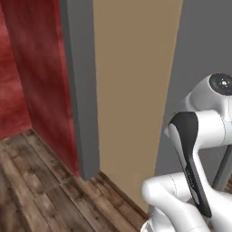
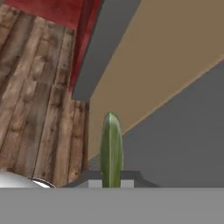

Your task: Place the liquor on the top shelf of the fridge to keep it out of children's reach, and place the lemon wedge and eggplant on lower shelves for easy access.

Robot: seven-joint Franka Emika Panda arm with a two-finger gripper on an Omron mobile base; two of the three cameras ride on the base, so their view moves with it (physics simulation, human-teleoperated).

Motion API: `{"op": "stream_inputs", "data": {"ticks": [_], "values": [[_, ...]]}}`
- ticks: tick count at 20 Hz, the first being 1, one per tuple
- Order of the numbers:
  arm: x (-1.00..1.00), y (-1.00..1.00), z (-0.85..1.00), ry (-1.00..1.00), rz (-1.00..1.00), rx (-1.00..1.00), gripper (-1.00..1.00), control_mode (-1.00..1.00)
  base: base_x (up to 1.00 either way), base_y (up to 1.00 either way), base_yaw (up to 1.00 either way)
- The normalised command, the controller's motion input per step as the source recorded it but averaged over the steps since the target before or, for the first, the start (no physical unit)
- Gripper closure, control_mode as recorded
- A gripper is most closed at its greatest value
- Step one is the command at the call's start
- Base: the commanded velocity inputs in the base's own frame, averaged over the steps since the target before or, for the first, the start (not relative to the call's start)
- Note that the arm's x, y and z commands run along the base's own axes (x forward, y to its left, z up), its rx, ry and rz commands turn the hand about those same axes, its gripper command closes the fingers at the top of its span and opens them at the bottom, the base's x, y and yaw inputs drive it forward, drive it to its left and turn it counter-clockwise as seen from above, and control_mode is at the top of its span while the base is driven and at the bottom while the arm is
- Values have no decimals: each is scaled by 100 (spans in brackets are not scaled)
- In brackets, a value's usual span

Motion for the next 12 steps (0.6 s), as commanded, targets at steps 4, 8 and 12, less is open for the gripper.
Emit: {"op": "stream_inputs", "data": {"ticks": [4, 8, 12], "values": [[0, 0, 0, 0, 0, 0, 100, 100, -100, -63, -46], [0, 0, 0, 0, 0, 0, 100, 100, -83, -62, -54], [0, 0, 0, 0, 0, 0, 100, 100, -38, -72, -57]]}}
